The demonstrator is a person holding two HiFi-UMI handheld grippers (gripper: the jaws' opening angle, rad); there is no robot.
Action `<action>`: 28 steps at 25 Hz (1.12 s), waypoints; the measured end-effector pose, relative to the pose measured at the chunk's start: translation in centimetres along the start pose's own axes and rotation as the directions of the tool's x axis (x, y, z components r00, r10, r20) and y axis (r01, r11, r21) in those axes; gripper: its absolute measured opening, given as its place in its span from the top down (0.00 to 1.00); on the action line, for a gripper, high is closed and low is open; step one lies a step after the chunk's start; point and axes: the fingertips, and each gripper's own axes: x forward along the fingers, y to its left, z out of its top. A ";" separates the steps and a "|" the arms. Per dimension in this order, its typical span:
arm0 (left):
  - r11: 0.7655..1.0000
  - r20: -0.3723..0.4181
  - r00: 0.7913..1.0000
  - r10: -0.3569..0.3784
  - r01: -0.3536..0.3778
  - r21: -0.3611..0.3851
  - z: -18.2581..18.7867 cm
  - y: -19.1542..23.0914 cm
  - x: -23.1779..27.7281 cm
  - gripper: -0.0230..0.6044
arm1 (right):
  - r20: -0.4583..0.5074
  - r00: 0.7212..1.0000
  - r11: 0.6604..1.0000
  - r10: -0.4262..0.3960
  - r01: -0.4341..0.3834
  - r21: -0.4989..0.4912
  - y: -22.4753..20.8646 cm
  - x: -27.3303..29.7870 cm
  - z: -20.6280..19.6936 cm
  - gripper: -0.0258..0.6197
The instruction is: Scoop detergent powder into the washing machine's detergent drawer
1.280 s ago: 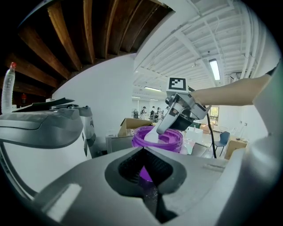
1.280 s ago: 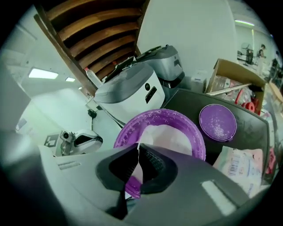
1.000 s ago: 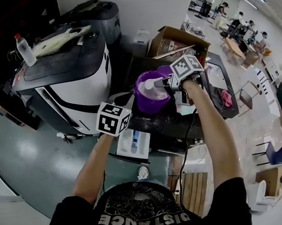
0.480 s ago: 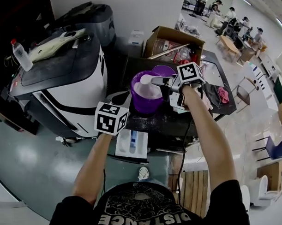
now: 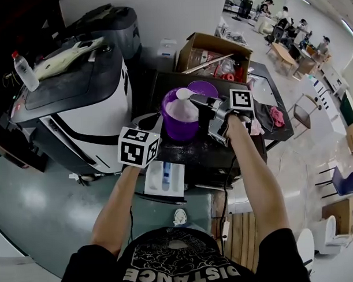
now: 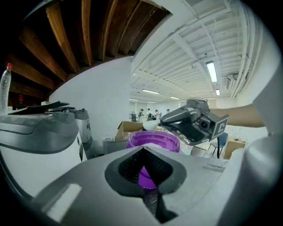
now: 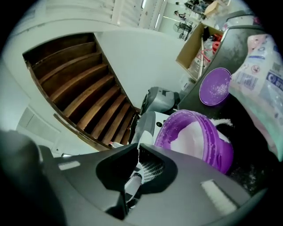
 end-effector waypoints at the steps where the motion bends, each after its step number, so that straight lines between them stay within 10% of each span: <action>1: 1.000 0.001 1.000 0.000 0.000 0.001 0.0 0.0 0.0 0.96 | 0.017 1.000 1.000 0.006 -0.006 0.012 0.0 -0.1 -0.1 0.91; 28: 0.999 -0.010 0.999 -0.044 0.045 0.020 -5.4 -0.1 -7.2 0.96 | 0.201 0.974 0.987 0.108 -0.129 0.091 2.2 -1.7 -10.7 0.91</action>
